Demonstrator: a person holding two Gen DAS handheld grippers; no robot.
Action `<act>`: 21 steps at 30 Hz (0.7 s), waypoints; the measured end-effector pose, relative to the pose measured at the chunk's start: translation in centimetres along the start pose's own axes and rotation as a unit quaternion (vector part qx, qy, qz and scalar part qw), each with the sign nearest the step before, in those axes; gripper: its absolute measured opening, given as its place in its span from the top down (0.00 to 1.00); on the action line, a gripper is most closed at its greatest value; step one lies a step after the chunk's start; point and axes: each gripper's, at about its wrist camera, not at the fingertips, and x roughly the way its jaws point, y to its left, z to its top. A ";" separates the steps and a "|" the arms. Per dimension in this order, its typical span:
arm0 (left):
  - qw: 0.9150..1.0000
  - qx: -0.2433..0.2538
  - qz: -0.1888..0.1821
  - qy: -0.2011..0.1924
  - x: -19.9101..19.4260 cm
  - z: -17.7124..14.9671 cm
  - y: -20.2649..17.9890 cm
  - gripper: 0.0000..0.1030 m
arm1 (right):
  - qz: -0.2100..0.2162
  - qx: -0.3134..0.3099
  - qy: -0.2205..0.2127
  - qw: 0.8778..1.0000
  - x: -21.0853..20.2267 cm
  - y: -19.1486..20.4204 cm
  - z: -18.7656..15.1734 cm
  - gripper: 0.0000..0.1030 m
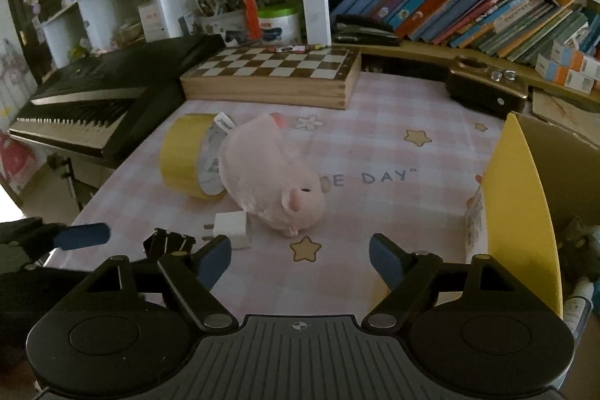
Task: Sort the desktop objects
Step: 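Grasp the black binder clip with the left tool while the right tool approaches the white plug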
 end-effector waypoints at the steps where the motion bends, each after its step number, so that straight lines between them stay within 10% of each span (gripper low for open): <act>1: 1.000 0.002 -0.001 0.001 0.4 0.1 -0.1 0.39 | 0.000 0.000 0.001 1.000 0.1 0.0 0.0 0.19; 21: 1.000 0.007 0.000 0.017 0.0 -0.8 1.2 0.73 | 0.056 -0.008 0.058 0.997 3.9 1.9 0.4 0.19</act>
